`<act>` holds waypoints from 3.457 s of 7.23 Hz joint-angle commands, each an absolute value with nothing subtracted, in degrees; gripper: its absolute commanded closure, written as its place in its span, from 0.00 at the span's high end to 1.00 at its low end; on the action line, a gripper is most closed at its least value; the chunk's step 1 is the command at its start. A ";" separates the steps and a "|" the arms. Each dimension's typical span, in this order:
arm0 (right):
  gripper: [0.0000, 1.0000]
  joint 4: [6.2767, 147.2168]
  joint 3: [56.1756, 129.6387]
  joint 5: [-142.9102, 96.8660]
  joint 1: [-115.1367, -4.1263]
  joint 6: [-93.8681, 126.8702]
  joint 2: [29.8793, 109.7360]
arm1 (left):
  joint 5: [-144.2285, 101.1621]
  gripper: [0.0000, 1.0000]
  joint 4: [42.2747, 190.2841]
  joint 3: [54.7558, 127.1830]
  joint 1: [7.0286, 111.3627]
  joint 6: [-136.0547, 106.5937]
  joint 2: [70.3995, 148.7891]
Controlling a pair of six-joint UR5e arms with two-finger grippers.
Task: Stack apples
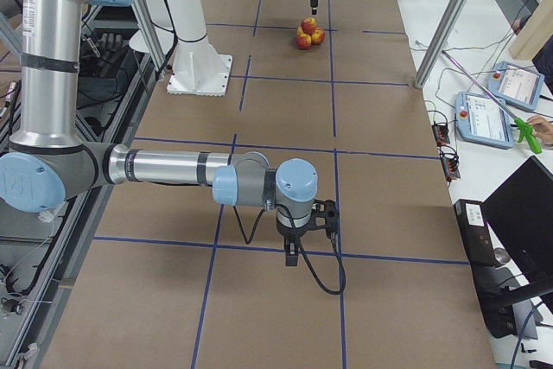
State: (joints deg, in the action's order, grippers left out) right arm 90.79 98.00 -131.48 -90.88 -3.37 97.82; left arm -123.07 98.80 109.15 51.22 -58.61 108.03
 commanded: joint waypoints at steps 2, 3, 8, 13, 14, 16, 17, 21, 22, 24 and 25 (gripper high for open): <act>1.00 90.79 98.00 -131.48 -90.88 -3.43 97.82 | -126.62 1.00 97.56 114.53 62.80 -31.83 96.01; 1.00 90.79 98.00 -131.48 -90.88 -3.43 97.82 | -131.52 1.00 97.47 112.43 69.98 -19.98 92.67; 1.00 90.79 98.00 -131.49 -90.88 -3.34 97.82 | -132.28 1.00 87.20 97.23 91.05 16.42 92.28; 1.00 90.79 98.00 -131.48 -90.88 -3.43 97.82 | -132.81 1.00 82.79 91.19 90.97 15.47 91.92; 1.00 90.79 98.00 -131.48 -90.88 -3.43 97.82 | -132.72 1.00 82.27 92.01 90.97 15.38 92.11; 1.00 90.79 98.00 -131.48 -90.88 -3.43 97.82 | -132.80 1.00 78.93 91.85 90.97 15.91 94.39; 1.00 90.79 98.00 -131.48 -90.88 -3.43 97.82 | -132.98 1.00 78.84 92.19 91.05 16.00 94.31; 1.00 90.79 98.00 -131.48 -90.88 -3.34 97.82 | -132.63 1.00 78.49 93.34 91.05 15.65 93.43; 1.00 90.79 98.00 -131.48 -90.88 -3.43 97.82 | -132.54 1.00 78.75 92.47 90.97 15.47 93.78; 1.00 90.79 98.00 -131.48 -90.88 -3.34 97.82 | -133.07 1.00 78.84 93.24 90.97 15.29 93.61; 1.00 90.79 98.00 -131.48 -90.88 -3.43 97.82 | -132.98 1.00 78.75 94.38 91.31 15.29 93.26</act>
State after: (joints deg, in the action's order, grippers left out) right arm 90.79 98.00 -131.48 -90.88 -3.39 97.82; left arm -132.96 78.82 93.25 91.05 15.33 93.61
